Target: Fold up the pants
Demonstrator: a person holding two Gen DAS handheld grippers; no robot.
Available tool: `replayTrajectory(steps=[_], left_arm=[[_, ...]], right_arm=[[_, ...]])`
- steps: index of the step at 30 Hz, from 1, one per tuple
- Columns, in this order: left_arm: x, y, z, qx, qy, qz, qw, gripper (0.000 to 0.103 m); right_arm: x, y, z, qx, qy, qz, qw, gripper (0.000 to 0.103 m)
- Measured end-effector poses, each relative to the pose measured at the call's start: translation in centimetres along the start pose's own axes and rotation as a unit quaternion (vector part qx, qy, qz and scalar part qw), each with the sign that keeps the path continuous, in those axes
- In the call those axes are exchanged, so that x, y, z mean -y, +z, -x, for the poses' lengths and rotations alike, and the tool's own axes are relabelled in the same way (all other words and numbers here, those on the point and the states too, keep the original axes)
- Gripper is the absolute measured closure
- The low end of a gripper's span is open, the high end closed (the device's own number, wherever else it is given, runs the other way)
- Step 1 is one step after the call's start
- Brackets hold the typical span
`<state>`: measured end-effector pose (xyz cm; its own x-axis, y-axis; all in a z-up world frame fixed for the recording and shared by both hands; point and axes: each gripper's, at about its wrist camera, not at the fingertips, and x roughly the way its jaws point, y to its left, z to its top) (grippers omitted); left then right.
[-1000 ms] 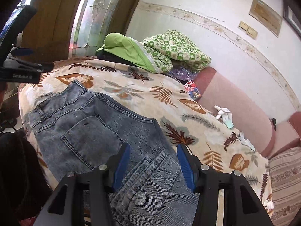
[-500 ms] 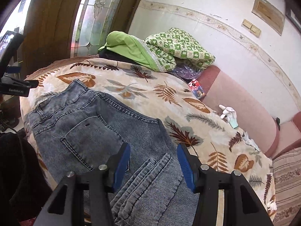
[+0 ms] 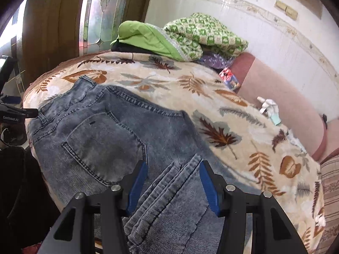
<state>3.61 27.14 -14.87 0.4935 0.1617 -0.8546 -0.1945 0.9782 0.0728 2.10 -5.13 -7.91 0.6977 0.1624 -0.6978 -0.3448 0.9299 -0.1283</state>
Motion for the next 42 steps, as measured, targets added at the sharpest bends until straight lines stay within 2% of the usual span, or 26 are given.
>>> replayTrajectory(steps=[5,7,9,12,13,14,15,16,17,18,21,23,25,27,28,30,31,32,34,36,37,38,40,42], left_arm=[[0.8,0.5,-0.7,-0.006,-0.019,0.005,0.9998,0.000],[1.0,0.9,-0.6,-0.002,-0.039,0.005,0.9992,0.000],[1.6,1.5,-1.1,-0.012,-0.070,-0.007,0.9975,0.000],[1.8,2.1,-2.4,-0.031,-0.075,-0.008,0.9967,0.001],[1.8,2.3,-2.7,-0.035,-0.083,-0.007,0.9959,0.008],[1.9,2.4,-3.0,-0.041,-0.099,-0.006,0.9942,0.021],[2.1,2.6,-3.1,-0.046,-0.114,-0.007,0.9924,0.028],[2.5,2.7,-3.0,-0.046,-0.120,-0.010,0.9916,0.036],[3.0,2.9,-2.8,-0.041,-0.121,-0.024,0.9915,0.049],[3.5,3.0,-2.6,-0.040,-0.129,-0.035,0.9903,0.056],[4.5,3.4,-2.3,-0.028,-0.120,-0.062,0.9904,0.065],[4.4,3.7,-2.1,-0.027,-0.120,-0.059,0.9906,0.075],[4.2,3.9,-1.9,-0.028,-0.122,-0.055,0.9907,0.076],[4.1,4.1,-1.9,-0.032,-0.122,-0.057,0.9904,0.075],[4.0,4.1,-2.0,-0.036,-0.122,-0.056,0.9904,0.071],[3.8,4.2,-2.5,-0.047,-0.109,-0.054,0.9915,0.042],[3.7,4.2,-2.9,-0.052,-0.092,-0.050,0.9931,0.020],[3.6,4.3,-3.2,-0.054,-0.077,-0.043,0.9946,0.015],[3.3,4.4,-3.8,-0.058,-0.094,-0.028,0.9935,0.015],[3.5,4.2,-3.6,-0.051,-0.115,-0.029,0.9917,0.033],[3.8,4.2,-3.2,-0.046,-0.136,-0.037,0.9890,0.057],[4.2,4.1,-2.7,-0.038,-0.134,-0.048,0.9891,0.065],[5.1,4.1,-2.3,-0.024,-0.105,-0.076,0.9912,0.077],[5.1,4.2,-2.0,-0.022,-0.099,-0.072,0.9922,0.082]], right_arm=[[0.0,-1.3,-2.2,-0.032,0.030,-0.011,0.999,0.047],[0.1,-1.8,-3.2,-0.049,0.042,-0.019,0.998,0.047],[0.5,-2.4,-4.4,-0.071,0.059,-0.038,0.995,0.047],[1.0,-2.8,-5.2,-0.079,0.071,-0.058,0.993,0.047],[0.8,-2.8,-5.1,-0.078,0.067,-0.053,0.993,0.047],[0.6,-2.8,-5.1,-0.077,0.062,-0.048,0.994,0.047],[0.4,-2.8,-5.1,-0.077,0.058,-0.044,0.994,0.047],[0.3,-2.9,-5.1,-0.077,0.055,-0.040,0.995,0.047],[0.2,-3.0,-5.2,-0.078,0.054,-0.038,0.995,0.046],[0.2,-3.0,-5.3,-0.078,0.053,-0.037,0.995,0.046],[0.4,-3.0,-5.4,-0.079,0.058,-0.042,0.994,0.045],[0.6,-2.9,-5.4,-0.079,0.061,-0.044,0.994,0.045],[0.7,-2.8,-5.4,-0.078,0.064,-0.043,0.994,0.045],[1.0,-2.9,-5.3,-0.078,0.068,-0.045,0.994,0.045],[1.1,-2.9,-5.2,-0.078,0.071,-0.048,0.993,0.045],[1.3,-2.9,-5.3,-0.079,0.077,-0.054,0.992,0.045],[1.4,-3.0,-5.3,-0.079,0.079,-0.055,0.992,0.045],[1.4,-3.0,-5.3,-0.079,0.079,-0.055,0.992,0.045],[1.3,-3.0,-5.3,-0.079,0.078,-0.054,0.992,0.045],[1.2,-3.0,-5.3,-0.079,0.077,-0.053,0.992,0.045],[1.2,-3.0,-5.3,-0.079,0.078,-0.053,0.992,0.045],[1.3,-3.0,-5.3,-0.079,0.080,-0.055,0.992,0.045],[1.5,-3.0,-5.3,-0.080,0.085,-0.060,0.991,0.045],[1.9,-3.0,-5.2,-0.080,0.094,-0.068,0.990,0.045]])
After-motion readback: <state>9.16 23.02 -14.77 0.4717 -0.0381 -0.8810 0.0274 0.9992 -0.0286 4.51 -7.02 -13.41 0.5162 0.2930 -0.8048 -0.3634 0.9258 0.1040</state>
